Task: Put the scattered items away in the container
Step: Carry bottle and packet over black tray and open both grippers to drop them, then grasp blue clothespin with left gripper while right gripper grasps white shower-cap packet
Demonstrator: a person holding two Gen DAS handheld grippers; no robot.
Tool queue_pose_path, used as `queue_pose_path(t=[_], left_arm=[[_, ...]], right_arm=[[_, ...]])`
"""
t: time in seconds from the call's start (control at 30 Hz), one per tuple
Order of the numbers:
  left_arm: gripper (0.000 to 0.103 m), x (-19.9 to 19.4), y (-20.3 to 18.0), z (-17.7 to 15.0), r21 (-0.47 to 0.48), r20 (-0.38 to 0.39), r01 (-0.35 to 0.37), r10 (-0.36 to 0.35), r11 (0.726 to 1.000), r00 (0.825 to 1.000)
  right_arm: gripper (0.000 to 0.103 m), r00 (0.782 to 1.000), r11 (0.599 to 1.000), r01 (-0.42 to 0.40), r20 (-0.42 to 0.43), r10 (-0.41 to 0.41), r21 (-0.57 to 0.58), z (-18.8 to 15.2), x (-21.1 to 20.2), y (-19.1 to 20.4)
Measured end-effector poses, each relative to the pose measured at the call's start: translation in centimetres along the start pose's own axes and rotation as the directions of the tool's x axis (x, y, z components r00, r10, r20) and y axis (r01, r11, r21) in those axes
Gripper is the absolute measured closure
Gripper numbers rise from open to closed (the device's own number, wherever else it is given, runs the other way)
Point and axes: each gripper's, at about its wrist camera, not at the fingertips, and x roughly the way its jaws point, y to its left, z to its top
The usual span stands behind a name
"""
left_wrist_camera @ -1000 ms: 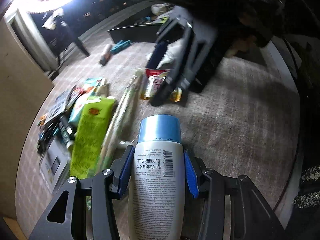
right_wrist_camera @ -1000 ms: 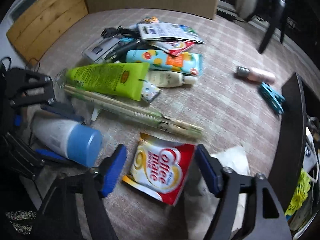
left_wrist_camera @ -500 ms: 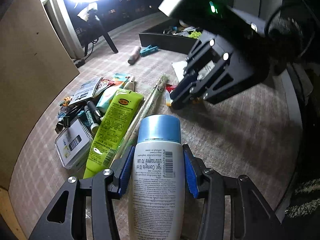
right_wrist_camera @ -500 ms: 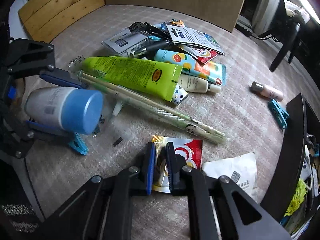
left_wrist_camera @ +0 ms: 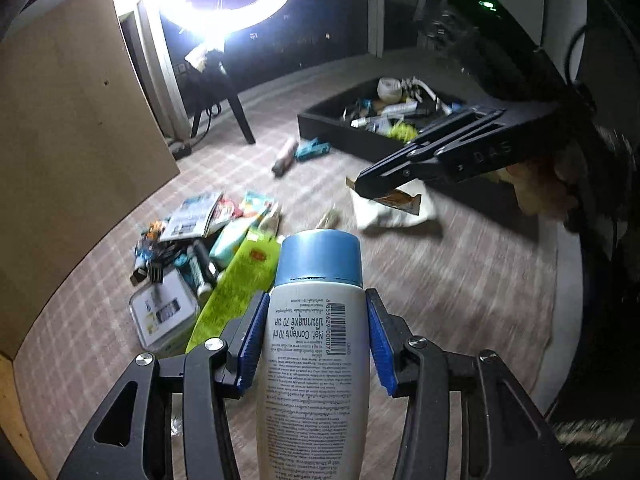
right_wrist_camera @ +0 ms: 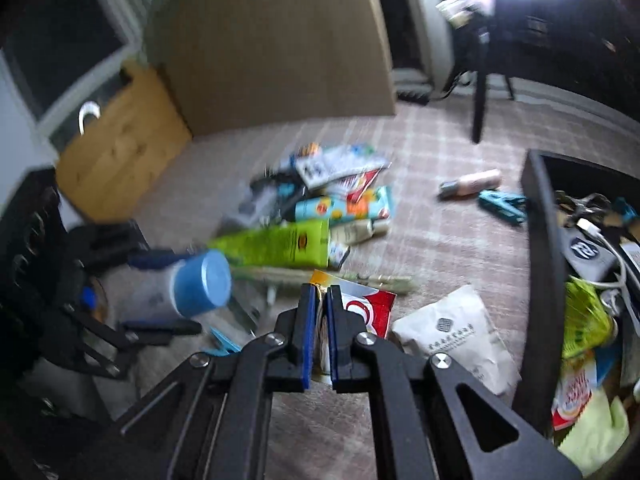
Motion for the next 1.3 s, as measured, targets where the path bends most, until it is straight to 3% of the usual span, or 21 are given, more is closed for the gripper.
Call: queue_pose_path(t=[0.23,0.4,0.53,0.77,0.87,0.9,0.93,0.97,1.0,1.07,1.3], left_arm=[[0.058,0.6,-1.5,4.9,-0.050,0.073,0.037,-0.034,0.998,0.997],[0.058,2.6,-3.1,9.7,-0.077,0.100,0.072,-0.064,0.994,0.993],[0.058,4.8,-4.8,13.7,-0.070,0.118,0.098,-0.089,0.993,0.989],[0.058,8.8,-7.6,20.2,-0.041,0.136,0.127,-0.121,0.991,0.983],[0.057,9.8,-8.7,22.3,-0.017,0.150,0.139,-0.135,0.990,0.979],[0.056,10.1,-9.0,22.9,-0.013,0.155,0.144,-0.140,0.990,0.978],[0.042,10.3,-9.3,23.4,-0.011,0.156,0.147,-0.143,0.989,0.977],[0.027,10.6,-9.4,23.8,-0.013,0.154,0.145,-0.141,0.989,0.978],[0.025,10.7,-9.4,24.2,-0.020,0.158,0.142,-0.137,0.990,0.978],[0.025,10.6,-9.3,24.7,-0.035,0.172,0.147,-0.139,0.989,0.975],[0.026,8.7,-7.5,24.7,-0.050,0.200,0.132,-0.119,0.990,0.972]], right_arm=[[0.097,0.984,0.987,0.017,0.171,-0.044,0.158,-0.6,-7.6,-3.2],[0.097,0.954,0.964,0.123,0.239,-0.180,0.237,-1.1,-12.7,-6.8],[0.097,0.920,0.929,0.211,0.260,-0.294,0.303,-1.2,-16.2,-10.5],[0.097,0.868,0.875,0.328,0.251,-0.428,0.357,-0.4,-18.8,-15.7],[0.096,0.861,0.864,0.356,0.235,-0.452,0.356,-0.3,-18.8,-16.9],[0.092,0.851,0.854,0.378,0.229,-0.473,0.357,-0.4,-18.9,-17.1],[0.085,0.840,0.842,0.401,0.222,-0.495,0.360,-0.4,-19.1,-17.3],[0.060,0.830,0.830,0.421,0.214,-0.515,0.366,-0.4,-19.1,-17.5],[0.037,0.816,0.818,0.435,0.218,-0.535,0.376,-0.4,-19.3,-17.7],[0.032,0.786,0.806,0.444,0.261,-0.560,0.393,-0.8,-20.1,-17.7],[0.032,0.775,0.794,0.466,0.253,-0.579,0.390,-1.0,-20.6,-17.7]])
